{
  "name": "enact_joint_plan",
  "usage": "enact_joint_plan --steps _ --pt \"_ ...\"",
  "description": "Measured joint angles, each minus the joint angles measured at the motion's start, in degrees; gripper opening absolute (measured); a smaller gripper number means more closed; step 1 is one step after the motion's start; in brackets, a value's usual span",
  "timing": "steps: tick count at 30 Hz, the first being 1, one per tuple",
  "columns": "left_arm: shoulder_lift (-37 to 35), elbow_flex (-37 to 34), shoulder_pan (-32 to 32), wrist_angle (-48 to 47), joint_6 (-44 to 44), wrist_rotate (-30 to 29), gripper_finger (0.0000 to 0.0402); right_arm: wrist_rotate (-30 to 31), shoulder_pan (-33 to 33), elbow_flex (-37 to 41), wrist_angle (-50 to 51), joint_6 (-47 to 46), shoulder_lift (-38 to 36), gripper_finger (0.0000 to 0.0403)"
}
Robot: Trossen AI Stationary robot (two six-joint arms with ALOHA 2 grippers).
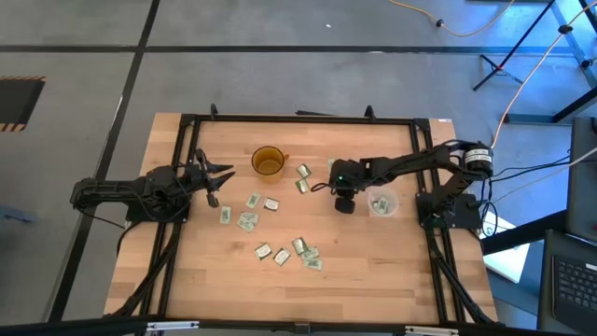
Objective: Pick and place items into bin
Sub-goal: Put the stevia packet into the transparent bin
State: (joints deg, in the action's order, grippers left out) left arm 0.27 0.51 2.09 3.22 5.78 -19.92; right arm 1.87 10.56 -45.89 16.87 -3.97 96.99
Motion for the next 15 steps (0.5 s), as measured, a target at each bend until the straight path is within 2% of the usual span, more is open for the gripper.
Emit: enact_joint_plan --steps 8,15 --pt "0.00 0.00 0.02 0.02 0.00 0.04 0.0086 0.03 0.29 0.02 0.24 0.02 0.43 0.0008" --pt "0.00 0.00 0.00 0.00 0.00 0.04 0.0086 -0.08 0.20 -0.30 2.51 -0.28 -1.22 0.0004"
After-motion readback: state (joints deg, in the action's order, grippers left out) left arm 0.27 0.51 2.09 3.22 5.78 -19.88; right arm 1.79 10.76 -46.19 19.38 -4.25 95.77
